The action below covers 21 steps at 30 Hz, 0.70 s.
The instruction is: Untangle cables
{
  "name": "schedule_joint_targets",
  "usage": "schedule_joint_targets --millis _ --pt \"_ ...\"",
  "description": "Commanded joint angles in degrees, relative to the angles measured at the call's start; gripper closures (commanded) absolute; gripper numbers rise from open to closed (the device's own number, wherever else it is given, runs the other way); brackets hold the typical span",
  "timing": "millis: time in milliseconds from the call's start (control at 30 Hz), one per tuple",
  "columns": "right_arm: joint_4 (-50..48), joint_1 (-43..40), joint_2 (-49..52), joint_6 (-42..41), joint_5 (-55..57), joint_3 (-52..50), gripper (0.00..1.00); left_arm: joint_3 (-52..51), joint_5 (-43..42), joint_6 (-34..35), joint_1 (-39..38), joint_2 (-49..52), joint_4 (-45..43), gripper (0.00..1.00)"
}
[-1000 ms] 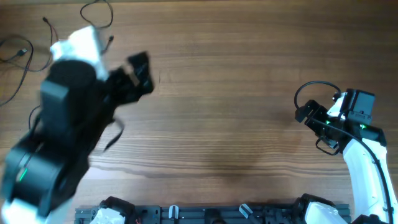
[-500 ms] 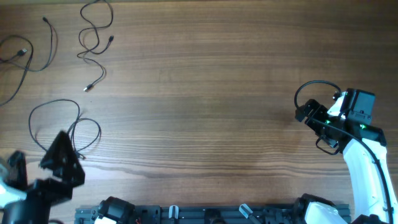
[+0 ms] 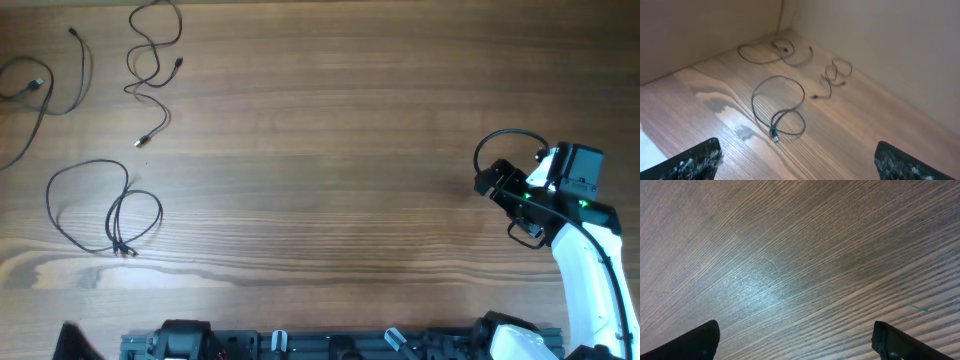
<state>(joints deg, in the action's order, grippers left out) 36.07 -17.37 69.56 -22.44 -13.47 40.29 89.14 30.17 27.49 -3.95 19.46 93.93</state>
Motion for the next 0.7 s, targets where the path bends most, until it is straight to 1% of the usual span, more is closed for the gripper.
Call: schedule_joint_targets --millis 0,167,400,467,667 --pt "-0.1 -0.1 -0.7 -0.3 -0.7 1.3 0.0 0.0 0.5 0.3 2.2 -6.5 0.1 0.0" --pt "0.0 -0.1 -0.7 -0.5 -0.7 1.3 0.0 0.0 0.5 0.3 3.9 -12.2 0.3 0.0" --pt "0.0 -0.1 -0.7 -0.5 -0.7 1.3 0.0 0.0 0.5 0.3 3.9 -18.8 1.3 0.0" --pt "0.0 -0.1 -0.7 -0.5 -0.7 1.3 0.0 0.5 0.6 0.2 3.9 -19.2 2.6 0.0" --pt "-0.1 -0.1 -0.7 -0.5 -0.7 1.3 0.0 0.7 0.6 -0.1 5.4 -19.2 2.5 0.0"
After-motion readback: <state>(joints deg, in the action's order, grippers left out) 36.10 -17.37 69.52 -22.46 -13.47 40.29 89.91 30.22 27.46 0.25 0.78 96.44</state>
